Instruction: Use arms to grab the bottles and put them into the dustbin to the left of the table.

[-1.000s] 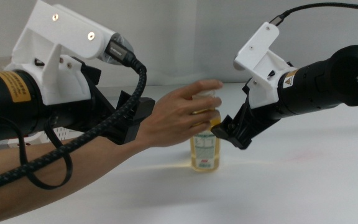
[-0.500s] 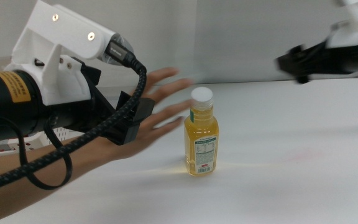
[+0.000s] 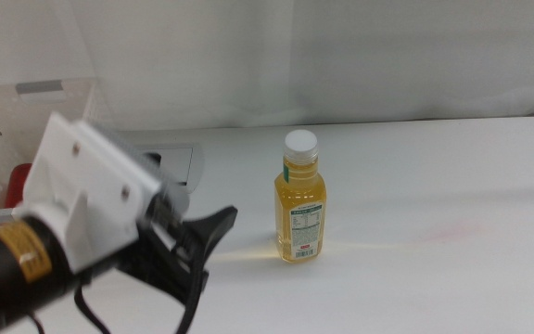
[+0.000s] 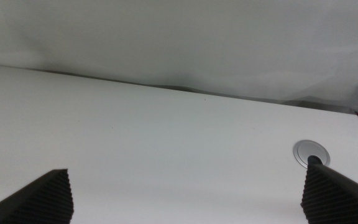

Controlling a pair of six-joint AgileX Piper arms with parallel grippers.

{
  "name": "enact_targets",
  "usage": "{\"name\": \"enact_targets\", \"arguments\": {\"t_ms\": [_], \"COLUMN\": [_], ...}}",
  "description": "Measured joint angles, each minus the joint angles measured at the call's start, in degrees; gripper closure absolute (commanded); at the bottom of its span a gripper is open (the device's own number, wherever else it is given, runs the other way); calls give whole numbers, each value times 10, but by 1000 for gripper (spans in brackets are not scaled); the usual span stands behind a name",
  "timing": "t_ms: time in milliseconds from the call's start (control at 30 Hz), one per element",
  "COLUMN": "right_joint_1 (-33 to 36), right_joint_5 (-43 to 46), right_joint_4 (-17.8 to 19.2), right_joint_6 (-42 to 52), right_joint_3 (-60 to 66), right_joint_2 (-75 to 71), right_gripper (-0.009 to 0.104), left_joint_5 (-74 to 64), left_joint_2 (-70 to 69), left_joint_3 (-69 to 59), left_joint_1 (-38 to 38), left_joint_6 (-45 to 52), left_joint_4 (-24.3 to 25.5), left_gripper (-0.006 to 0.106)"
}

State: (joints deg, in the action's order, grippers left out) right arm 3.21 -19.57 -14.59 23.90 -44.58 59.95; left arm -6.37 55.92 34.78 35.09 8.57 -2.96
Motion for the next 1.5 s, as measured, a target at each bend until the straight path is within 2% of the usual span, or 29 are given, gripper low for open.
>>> {"name": "enact_targets", "arguments": {"t_ms": [433,667,867,1000,1267,1500], "right_joint_1": [0,0,0,0,0,0], "right_joint_5": [18,29,29,29,30,31], "right_joint_4": [0,0,0,0,0,0], "right_joint_6": [0,0,0,0,-2,-2], "right_joint_3": [70,70,70,70,70,70], "right_joint_2": [-60,-60,-60,-60,-60,-60], "right_gripper": [-5,-5,-5,-5,-5,-5], "left_joint_5": [243,374,544,610,664,664], "left_joint_2": [-2,87,251,339,462,524], "left_joint_3": [-177,-222,-221,-205,-135,-55], "left_joint_1": [36,36,36,36,36,36], "left_joint_6": [-44,-53,-78,-101,-125,-140], "left_joint_4": [0,0,0,-1,4,49], "left_gripper": [14,14,14,14,14,14]}}
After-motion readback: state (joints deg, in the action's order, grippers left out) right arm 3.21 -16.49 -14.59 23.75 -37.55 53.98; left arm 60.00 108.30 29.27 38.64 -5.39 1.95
